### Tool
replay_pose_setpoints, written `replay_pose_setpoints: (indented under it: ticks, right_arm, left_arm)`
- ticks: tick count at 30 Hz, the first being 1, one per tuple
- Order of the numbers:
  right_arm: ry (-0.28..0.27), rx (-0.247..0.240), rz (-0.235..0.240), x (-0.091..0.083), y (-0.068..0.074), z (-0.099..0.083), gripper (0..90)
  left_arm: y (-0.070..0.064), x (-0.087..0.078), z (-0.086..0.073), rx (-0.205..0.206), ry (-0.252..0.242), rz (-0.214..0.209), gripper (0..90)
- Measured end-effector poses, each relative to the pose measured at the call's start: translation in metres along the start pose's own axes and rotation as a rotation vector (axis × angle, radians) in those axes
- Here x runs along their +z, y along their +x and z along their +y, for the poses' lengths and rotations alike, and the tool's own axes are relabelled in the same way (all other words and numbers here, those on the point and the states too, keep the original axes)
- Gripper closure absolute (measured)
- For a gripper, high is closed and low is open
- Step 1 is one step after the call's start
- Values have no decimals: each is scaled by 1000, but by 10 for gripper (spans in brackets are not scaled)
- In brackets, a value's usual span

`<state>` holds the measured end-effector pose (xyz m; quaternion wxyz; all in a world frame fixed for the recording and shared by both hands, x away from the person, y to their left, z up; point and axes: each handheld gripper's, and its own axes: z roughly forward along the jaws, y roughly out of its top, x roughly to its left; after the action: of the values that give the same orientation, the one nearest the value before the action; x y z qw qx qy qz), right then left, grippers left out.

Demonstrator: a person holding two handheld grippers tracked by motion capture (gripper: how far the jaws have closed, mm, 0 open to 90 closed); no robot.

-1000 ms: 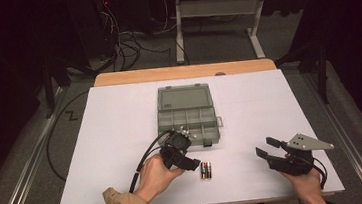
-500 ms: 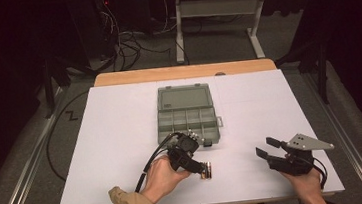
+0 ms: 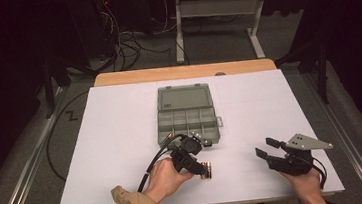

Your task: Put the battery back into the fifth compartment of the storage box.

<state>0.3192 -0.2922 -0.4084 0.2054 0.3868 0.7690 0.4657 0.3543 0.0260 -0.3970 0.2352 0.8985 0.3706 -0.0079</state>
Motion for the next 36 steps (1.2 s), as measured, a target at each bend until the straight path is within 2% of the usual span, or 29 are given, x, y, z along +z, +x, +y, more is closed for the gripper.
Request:
replay_pose_setpoints:
  ticks: [19, 22, 27, 36]
  right_arm:
    - [-4, 2, 1, -1, 0, 0, 442]
    - [-6, 4, 3, -1, 0, 0, 439]
    - [-2, -27, -2, 0, 2, 1, 438]
    - [-4, -18, -1, -1, 1, 1, 437]
  left_arm:
    - [-1, 1, 2, 3, 8, -34, 601]
    - [-1, 2, 2, 7, 9, -39, 602]
    - [-2, 2, 2, 6, 4, -38, 601]
    - [-1, 6, 3, 13, 17, -34, 587]
